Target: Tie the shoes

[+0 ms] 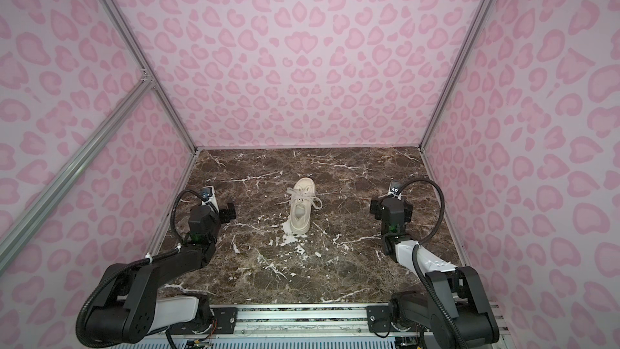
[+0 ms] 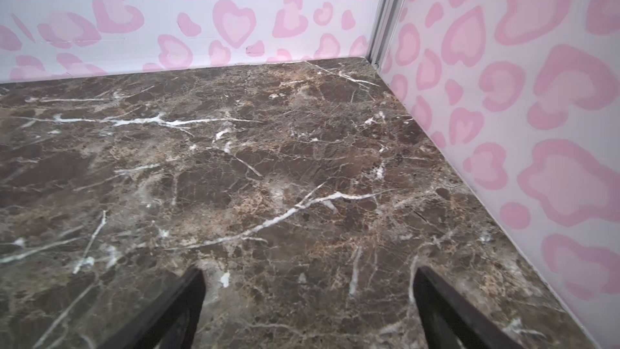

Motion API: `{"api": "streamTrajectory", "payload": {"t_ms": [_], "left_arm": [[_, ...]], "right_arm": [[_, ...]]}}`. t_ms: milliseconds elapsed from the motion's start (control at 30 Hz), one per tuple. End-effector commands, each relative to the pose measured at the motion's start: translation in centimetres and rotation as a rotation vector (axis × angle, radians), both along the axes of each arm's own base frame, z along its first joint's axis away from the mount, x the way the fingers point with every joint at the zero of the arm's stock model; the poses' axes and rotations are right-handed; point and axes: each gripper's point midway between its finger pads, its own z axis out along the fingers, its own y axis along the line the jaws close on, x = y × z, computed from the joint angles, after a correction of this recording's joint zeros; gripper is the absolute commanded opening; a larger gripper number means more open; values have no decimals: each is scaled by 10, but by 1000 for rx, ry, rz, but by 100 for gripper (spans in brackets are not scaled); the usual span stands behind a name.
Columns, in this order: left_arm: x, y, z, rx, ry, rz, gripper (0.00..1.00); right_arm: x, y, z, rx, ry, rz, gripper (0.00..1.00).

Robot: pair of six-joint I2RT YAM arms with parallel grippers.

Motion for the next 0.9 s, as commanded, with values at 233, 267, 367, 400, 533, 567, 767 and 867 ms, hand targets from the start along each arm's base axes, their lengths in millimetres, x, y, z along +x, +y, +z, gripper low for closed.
{"api": "streamTrajectory", "payload": {"t_ms": [233,267,367,400,533,567,767,867], "left_arm": [[13,-4,5,-36,-105,-95,98],[14,-4,4,-37,-91,-95,98],[20,4,0,-75,-58,-74,98],[20,5,0,-84,-59,-77,98],[20,5,0,-83,-60,-77,98],[20,5,0,-82,-60,-76,98],[20,5,0,-80,-60,-76,98],[20,5,0,-80,-60,-77,98]], "right_arm": [[4,-9,18,-47,-193,10,99],[6,-8,16,-50,-189,22,99],[13,-6,7,-37,-187,46,99],[16,-5,1,-33,-176,55,98],[27,1,-8,-38,-172,89,98],[29,2,-12,-34,-143,98,99],[39,-1,-17,26,-92,143,99],[39,0,-18,23,-75,145,98]]}}
